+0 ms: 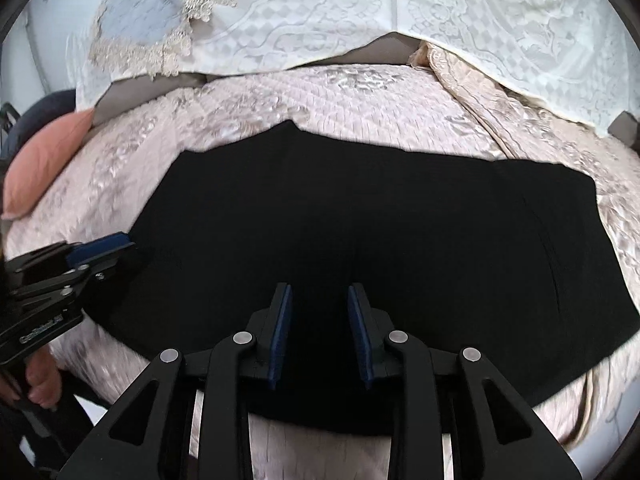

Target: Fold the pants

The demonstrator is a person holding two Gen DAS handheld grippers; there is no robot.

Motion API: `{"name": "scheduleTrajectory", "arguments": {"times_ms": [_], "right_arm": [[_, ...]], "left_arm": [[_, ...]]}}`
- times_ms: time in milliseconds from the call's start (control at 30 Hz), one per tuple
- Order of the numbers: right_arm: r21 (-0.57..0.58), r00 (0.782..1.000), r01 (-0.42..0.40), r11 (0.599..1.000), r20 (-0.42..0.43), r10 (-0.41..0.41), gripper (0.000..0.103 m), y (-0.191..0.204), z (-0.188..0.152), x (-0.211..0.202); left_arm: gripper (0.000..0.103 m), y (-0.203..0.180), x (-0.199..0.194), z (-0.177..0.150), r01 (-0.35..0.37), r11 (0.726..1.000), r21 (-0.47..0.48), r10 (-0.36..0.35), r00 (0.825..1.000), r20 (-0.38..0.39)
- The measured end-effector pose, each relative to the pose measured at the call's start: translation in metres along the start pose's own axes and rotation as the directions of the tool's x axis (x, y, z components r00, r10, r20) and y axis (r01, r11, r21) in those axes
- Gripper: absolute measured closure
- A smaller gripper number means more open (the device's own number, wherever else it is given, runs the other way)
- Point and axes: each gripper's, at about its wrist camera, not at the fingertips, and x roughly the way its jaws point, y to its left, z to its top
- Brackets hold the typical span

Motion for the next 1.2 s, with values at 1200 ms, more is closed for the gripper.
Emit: {"name": "scheduleTrajectory", "arguments": {"times_ms": [1200], "right_arm": [[0.11,0.996,0.058,0.992,0.054,-0.065,0.058,-0.022,-0.031,-0.043]], "left_arm": [[0.072,-0.026,-0.032,-0.011,0.015,1.0,0.008,-0.015,1.0,0.017]]}}
